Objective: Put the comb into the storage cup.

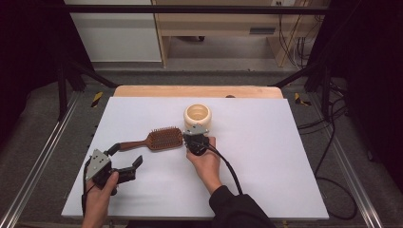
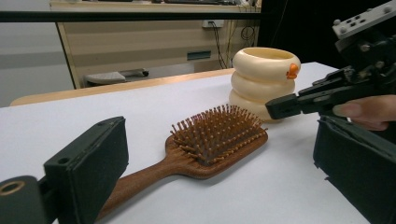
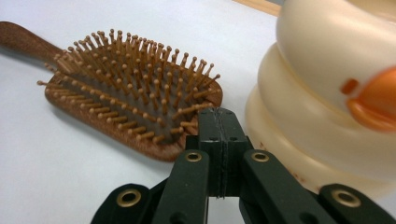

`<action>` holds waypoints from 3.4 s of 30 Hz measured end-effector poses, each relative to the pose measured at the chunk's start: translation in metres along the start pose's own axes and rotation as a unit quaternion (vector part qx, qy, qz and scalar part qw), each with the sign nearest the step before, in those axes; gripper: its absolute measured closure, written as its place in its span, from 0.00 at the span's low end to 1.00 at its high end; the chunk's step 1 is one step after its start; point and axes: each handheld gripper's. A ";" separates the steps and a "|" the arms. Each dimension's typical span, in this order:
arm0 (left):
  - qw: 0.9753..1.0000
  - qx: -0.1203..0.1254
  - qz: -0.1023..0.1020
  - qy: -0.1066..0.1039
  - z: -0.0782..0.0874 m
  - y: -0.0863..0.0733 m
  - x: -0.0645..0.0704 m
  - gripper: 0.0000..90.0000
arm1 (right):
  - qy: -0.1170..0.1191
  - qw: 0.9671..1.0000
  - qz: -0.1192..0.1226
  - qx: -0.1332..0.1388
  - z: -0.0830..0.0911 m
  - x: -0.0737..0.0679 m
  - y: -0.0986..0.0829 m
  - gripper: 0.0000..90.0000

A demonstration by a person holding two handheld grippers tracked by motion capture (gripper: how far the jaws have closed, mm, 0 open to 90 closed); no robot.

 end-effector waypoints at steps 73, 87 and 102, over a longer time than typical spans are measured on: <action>0.964 -0.233 -0.127 -0.032 -0.098 0.033 -0.059 0.18 | -0.058 0.985 -0.078 0.143 0.233 0.124 -0.115 0.10; 0.952 -0.262 -0.150 -0.050 -0.102 0.026 -0.055 0.16 | -0.038 0.985 -0.053 0.157 0.228 0.117 -0.117 0.09; 0.937 -0.297 -0.171 -0.067 -0.112 0.014 -0.050 0.42 | -0.032 0.986 -0.059 0.152 0.227 0.118 -0.118 0.10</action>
Point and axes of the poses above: each handheld gripper's, and its own axes: z roughly backward along the jaws, y roughly out of its top, x roughly to its right, and after that the axes turned 1 degree about y, right-handed
